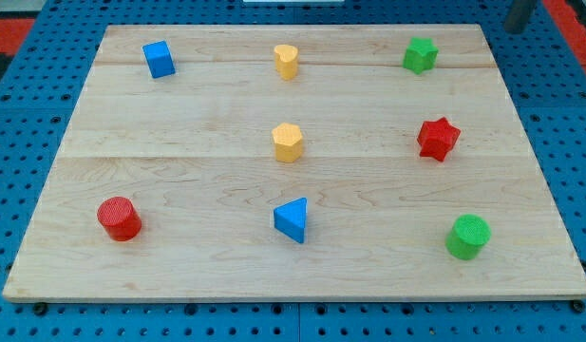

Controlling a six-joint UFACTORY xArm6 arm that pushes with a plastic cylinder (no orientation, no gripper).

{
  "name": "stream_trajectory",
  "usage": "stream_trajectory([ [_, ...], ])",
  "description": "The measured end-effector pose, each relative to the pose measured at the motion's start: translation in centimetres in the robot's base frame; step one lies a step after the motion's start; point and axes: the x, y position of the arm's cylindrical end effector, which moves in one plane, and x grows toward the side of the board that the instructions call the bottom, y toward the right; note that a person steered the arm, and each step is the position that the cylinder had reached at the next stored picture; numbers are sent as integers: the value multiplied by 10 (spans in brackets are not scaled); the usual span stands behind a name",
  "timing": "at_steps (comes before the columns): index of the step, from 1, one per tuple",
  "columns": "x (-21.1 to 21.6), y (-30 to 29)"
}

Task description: Move your arm towards the red star

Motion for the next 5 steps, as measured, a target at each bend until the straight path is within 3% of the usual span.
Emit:
stream_trajectory([
  [5,0,-24],
])
